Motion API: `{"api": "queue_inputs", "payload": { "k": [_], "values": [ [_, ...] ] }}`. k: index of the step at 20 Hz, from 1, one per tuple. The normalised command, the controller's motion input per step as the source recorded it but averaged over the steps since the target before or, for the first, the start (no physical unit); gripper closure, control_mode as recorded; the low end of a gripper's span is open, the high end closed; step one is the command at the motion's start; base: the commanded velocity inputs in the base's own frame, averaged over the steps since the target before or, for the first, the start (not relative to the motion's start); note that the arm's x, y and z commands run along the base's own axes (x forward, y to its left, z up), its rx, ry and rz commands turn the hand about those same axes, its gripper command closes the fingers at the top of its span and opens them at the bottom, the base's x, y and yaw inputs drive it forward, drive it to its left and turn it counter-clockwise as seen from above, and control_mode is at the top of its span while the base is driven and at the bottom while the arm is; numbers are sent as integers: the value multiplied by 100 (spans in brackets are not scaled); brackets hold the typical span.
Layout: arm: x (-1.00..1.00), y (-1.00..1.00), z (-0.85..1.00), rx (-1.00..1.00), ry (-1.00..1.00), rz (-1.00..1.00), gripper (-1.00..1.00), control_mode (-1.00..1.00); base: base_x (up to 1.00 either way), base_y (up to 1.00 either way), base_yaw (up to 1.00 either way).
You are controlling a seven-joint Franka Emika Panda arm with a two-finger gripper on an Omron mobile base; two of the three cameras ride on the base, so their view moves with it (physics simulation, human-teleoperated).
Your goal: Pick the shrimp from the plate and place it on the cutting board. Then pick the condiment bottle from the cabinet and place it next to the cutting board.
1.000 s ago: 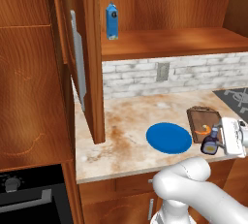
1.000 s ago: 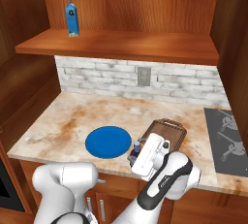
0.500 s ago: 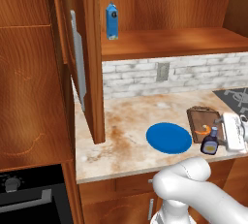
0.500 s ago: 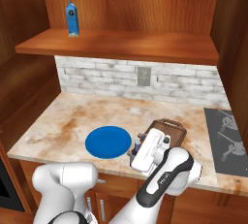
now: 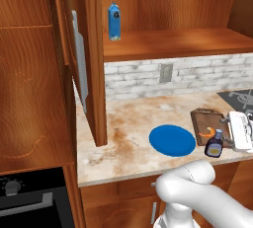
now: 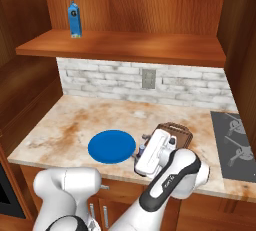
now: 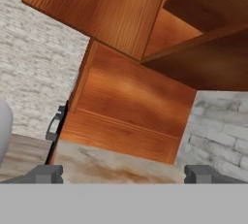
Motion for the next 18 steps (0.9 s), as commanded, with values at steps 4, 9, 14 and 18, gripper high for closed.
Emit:
{"api": "queue_inputs", "payload": {
  "k": [4, 9, 14, 18],
  "values": [
    [-21, 0, 4, -1, 0, 0, -100, -100, 0, 0, 0],
    [-37, -4, 2, -10, -3, 0, -100, -100, 0, 0, 0],
    [-36, -8, 23, -17, -3, 0, -100, -100, 0, 0, 0],
    [-31, -8, 30, -24, -8, 0, -100, -100, 0, 0, 0]
  ]
}}
